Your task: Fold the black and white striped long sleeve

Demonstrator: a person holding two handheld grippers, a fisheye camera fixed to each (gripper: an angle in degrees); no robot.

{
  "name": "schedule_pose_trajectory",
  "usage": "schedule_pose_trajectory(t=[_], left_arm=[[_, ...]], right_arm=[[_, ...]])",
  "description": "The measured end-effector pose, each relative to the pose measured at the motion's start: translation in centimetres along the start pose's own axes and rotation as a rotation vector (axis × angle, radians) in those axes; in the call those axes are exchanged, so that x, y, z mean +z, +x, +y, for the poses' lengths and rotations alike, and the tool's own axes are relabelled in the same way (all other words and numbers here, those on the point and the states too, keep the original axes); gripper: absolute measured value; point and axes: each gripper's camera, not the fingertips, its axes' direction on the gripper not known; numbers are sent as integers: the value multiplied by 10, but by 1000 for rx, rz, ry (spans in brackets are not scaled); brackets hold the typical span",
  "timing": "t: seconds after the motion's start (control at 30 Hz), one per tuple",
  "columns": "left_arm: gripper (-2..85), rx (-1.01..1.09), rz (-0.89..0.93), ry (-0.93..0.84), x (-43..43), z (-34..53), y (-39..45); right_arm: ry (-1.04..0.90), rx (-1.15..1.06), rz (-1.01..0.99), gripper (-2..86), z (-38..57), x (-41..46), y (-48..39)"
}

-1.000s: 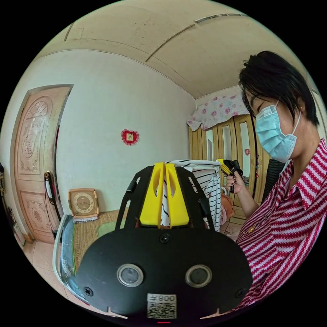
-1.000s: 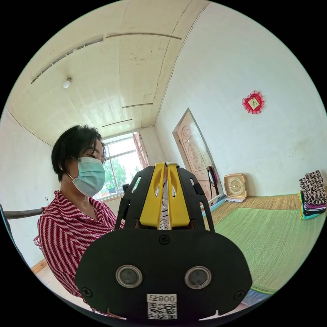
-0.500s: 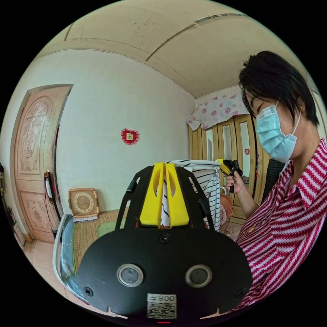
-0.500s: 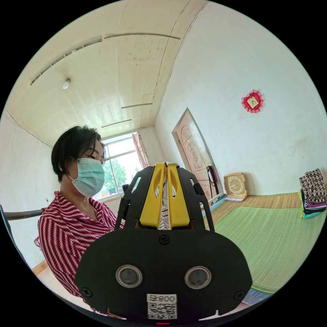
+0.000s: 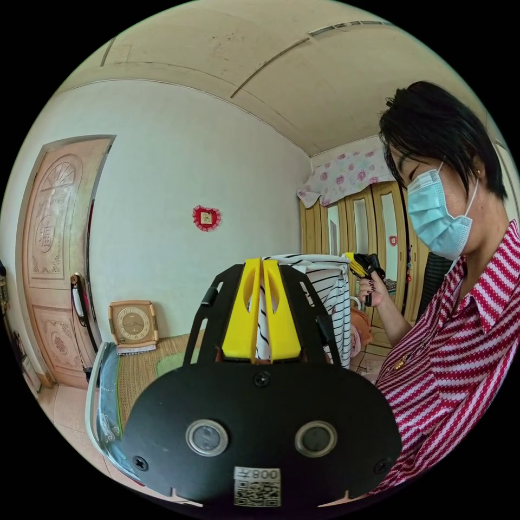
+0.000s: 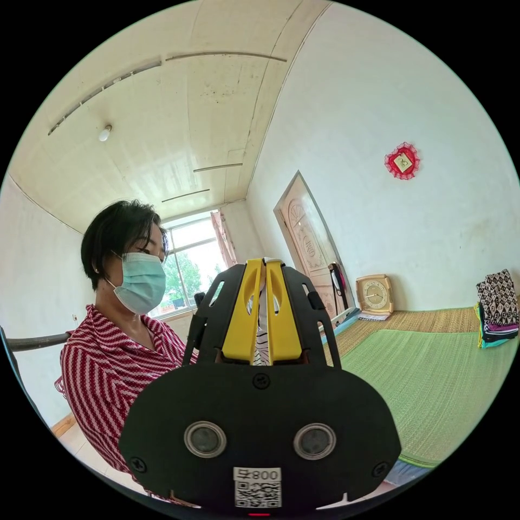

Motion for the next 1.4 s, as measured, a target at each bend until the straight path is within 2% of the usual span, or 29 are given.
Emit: schedule_pose_trajectory(t=[0.9,1.4], left_arm=[[4,-29,37,46,21,-52,-42],[4,-8,80,100,92,-108,-114]], right_arm=[[0,-16,-5,7,-23,-43,-65],[18,-83,35,6,-58,-52,-74]])
